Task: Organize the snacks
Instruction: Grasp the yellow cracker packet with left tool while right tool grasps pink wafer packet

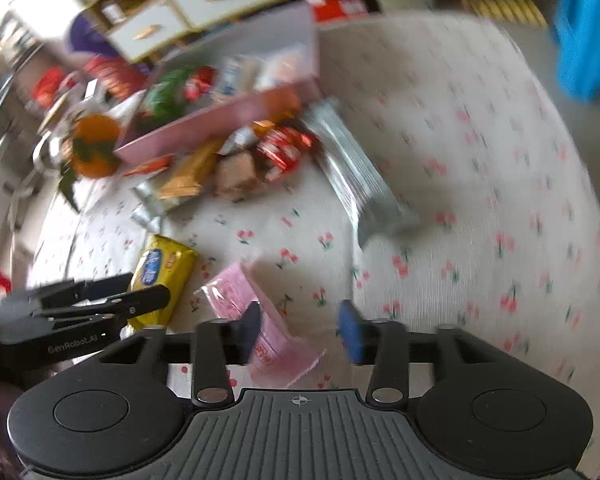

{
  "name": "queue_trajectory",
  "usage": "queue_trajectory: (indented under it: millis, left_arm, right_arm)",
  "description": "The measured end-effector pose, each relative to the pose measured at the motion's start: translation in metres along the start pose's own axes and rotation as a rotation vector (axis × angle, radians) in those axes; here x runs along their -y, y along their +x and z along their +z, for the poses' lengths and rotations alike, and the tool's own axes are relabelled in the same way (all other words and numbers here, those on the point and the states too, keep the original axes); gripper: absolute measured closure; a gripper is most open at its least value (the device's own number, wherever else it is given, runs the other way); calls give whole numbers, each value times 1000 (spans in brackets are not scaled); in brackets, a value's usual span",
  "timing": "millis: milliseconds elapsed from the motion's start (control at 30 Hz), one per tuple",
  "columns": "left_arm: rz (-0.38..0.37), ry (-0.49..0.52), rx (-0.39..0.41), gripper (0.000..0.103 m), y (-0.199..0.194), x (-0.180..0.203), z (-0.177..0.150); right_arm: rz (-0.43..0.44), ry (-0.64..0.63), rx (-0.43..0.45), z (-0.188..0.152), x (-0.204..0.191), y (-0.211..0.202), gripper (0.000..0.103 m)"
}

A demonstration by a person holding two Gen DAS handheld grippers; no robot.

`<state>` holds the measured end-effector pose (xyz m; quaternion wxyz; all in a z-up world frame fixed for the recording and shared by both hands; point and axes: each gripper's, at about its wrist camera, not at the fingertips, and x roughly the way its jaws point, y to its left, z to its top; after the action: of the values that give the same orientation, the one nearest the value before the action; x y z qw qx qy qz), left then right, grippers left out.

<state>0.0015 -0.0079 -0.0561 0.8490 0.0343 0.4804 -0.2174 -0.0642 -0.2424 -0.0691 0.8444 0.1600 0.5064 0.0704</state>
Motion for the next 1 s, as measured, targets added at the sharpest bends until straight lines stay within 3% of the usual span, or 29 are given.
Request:
queue_trajectory:
  millis: [67, 233, 467, 600, 1000]
  left_arm:
    - [-5, 11, 14, 34, -2, -1, -4]
    - [-14, 50, 63, 19, -7, 1, -12]
    - [-36, 126, 108, 16, -2, 12, -23]
    - [-9, 144, 104, 16, 4, 16, -24]
    - [40, 175, 109, 22, 8, 22, -25]
  right_arm:
    - [-18, -93, 47, 0, -6, -5, 37]
    - [-55, -325, 89, -9, -21, 0, 28]
    - [-72, -588, 77, -32, -43, 15, 25]
    - [-76, -628, 61, -37, -49, 22, 25]
    - [-62, -575, 17, -34, -49, 37, 25]
